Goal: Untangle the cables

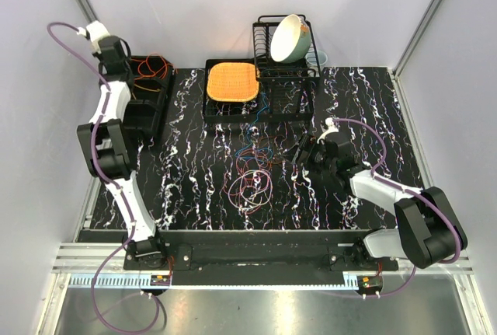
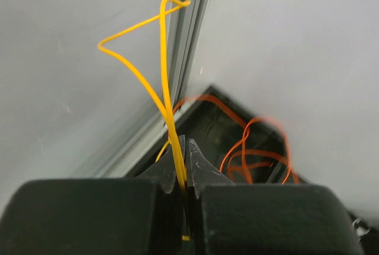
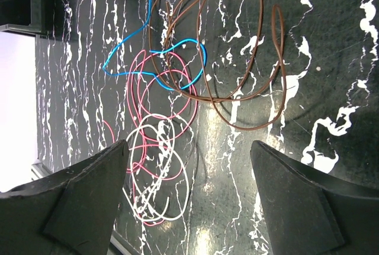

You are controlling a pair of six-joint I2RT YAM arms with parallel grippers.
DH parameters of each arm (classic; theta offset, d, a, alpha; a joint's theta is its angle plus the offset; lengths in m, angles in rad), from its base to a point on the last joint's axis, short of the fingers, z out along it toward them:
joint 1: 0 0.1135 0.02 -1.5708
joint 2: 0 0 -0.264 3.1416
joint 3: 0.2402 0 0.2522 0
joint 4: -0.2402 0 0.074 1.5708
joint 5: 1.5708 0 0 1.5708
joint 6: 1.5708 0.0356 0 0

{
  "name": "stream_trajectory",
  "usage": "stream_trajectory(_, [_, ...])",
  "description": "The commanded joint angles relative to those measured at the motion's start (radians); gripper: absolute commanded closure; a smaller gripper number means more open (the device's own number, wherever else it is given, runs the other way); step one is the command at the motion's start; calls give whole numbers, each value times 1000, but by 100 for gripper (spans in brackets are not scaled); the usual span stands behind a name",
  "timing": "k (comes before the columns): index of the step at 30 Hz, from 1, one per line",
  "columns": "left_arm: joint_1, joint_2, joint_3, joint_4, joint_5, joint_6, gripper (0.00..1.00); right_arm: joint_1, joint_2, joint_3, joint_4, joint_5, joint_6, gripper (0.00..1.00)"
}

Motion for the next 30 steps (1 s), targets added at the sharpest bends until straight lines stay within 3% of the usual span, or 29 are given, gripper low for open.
stream_trajectory(1, [1, -50, -127, 102, -13, -21, 99, -10, 6, -4, 46, -32, 0, 11])
stream_trajectory(13, [0, 36, -127, 11, 74, -110, 98, -14, 6, -9, 55, -40, 6, 11])
stream_trajectory(16, [0, 53, -107, 5, 85, -122, 92, -17, 6, -10, 57, -40, 5, 11])
stream_trajectory(17, [1, 60, -96, -4, 89, -124, 88, -17, 6, -10, 57, -40, 6, 11])
stream_trajectory(21, [0, 117, 24, -67, 181, -119, 26, -19, 3, -12, 58, -41, 6, 11])
stream_trajectory(23, [0, 126, 57, -124, 195, -144, 16, -19, 4, -15, 61, -43, 6, 11])
stream_trajectory(24, [0, 119, 50, -121, 200, -148, 1, -19, 6, -14, 63, -43, 8, 11])
stream_trajectory(30, [-6, 90, 95, -166, 218, -135, 1, -22, 6, -17, 66, -50, 8, 11])
